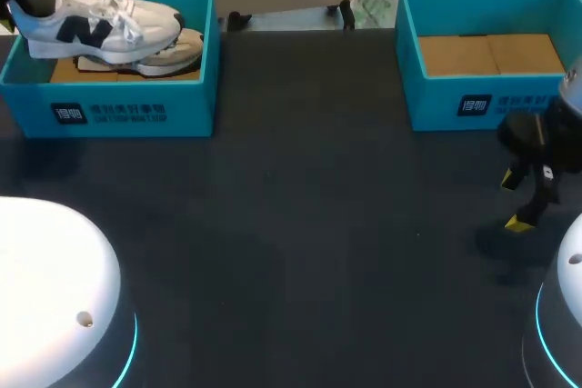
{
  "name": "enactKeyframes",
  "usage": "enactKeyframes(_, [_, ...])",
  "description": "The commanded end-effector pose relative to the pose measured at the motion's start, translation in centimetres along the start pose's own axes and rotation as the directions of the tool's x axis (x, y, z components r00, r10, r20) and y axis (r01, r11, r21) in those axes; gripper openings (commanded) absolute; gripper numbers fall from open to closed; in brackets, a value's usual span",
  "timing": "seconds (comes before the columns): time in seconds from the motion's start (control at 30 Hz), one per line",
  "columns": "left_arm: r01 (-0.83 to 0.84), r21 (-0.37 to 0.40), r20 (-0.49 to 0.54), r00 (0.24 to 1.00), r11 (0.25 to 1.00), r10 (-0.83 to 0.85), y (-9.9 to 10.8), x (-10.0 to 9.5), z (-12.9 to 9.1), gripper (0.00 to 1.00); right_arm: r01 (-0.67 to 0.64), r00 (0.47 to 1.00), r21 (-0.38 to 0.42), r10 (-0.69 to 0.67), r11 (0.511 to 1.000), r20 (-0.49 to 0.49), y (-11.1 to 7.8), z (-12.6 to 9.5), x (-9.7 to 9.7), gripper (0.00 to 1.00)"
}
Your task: Take the shoe out of the shoebox, open the shoe tongue, remove and reinsert the insole, then place the shoe into the shoebox
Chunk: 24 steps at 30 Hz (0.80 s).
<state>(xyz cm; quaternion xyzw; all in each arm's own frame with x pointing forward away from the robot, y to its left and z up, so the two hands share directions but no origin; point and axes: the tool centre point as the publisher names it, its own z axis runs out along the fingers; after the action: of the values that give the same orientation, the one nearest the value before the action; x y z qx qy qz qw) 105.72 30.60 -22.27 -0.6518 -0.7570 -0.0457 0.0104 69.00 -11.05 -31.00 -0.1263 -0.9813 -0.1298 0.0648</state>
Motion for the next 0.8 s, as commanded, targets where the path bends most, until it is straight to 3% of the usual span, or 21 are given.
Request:
enactKeyframes(0.03, [0.002,-0.007,-0.008,1.0,1.0,-0.002,-1.0,-0.2,-3.6,0.0,0.0,1.0,0.0,0.0,1.0,0.001,0.0,0.0,0.1,1.0])
enactKeyframes(0.37, [-0.03,0.003,-0.014,0.999,1.0,0.03,-4.3,-3.1,-8.4,0.0,0.0,1.0,0.0,0.0,1.0,0.001,0.0,0.0,0.1,1.0])
enactKeyframes(0.53, [-0.026,-0.016,-0.019,0.999,1.0,0.026,-7.9,-5.8,-9.6,0.0,0.0,1.0,0.0,0.0,1.0,0.001,0.0,0.0,0.1,1.0])
enactKeyframes(0.8, [-0.016,-0.012,-0.022,1.0,1.0,0.016,-14.2,-9.6,-9.3,0.0,0.0,1.0,0.0,0.0,1.0,0.001,0.0,0.0,0.1,1.0])
